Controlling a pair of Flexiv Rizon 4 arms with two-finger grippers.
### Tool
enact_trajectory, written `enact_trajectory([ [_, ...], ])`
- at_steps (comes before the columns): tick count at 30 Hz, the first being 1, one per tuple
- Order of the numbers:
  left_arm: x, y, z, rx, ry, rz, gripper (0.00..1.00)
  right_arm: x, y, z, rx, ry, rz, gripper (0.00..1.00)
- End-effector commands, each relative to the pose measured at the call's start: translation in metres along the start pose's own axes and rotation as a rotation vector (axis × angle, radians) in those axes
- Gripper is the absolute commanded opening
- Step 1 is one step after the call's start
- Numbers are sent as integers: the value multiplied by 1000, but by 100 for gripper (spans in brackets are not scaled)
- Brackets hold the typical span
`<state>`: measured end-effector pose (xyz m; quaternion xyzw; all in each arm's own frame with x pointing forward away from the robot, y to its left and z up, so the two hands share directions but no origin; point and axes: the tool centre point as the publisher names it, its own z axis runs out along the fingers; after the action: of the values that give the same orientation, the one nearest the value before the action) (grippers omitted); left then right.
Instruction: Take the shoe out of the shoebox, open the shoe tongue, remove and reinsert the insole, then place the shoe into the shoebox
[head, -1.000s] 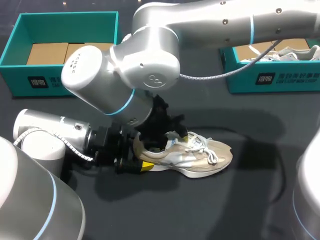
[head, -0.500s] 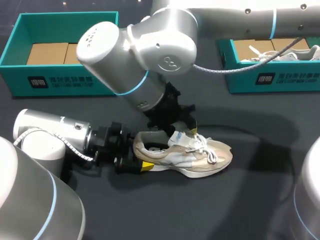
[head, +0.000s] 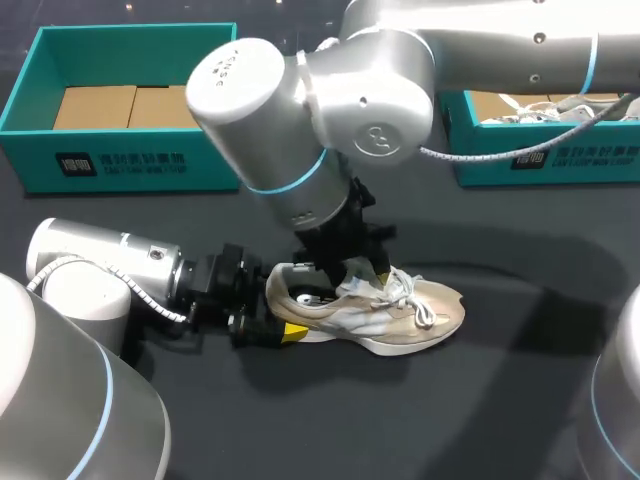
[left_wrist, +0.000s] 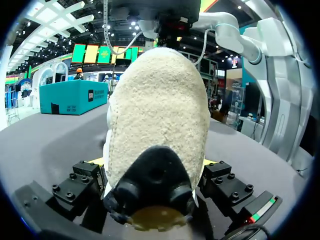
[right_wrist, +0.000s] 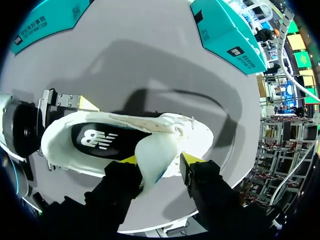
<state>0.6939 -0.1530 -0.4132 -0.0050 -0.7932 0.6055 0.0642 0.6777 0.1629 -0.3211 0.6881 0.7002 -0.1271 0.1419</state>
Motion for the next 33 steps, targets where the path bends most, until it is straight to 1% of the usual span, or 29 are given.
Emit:
enact_trajectory([
  [1,3,5,3,0,-2,-1,0,11,-12,-7,-15,-26,507,45],
  [3,3,5,3,0,-2,-1,0,11,-14,-7,-10,-18,510,45],
  [7,3,5,3,0,-2,-1,0,5,-15,-6,-8,-9,516,42],
  [13,3,5,3,0,-2,-1,0,-14,-12,-6,11,17,546,36],
  [17,3,5,3,0,-2,-1,0,-26,-9,-4,25,39,581,36],
  [22,3,5,3,0,-2,-1,0,-35,-4,0,42,94,570,36],
  [24,3,5,3,0,-2,-1,0,-35,-4,1,50,106,560,35],
  [28,3,5,3,0,-2,-1,0,-25,-5,3,56,125,547,35],
  [30,3,5,3,0,-2,-1,0,-21,-6,3,58,128,545,33],
  [33,3,5,3,0,-2,-1,0,-18,-9,-1,59,129,544,27],
])
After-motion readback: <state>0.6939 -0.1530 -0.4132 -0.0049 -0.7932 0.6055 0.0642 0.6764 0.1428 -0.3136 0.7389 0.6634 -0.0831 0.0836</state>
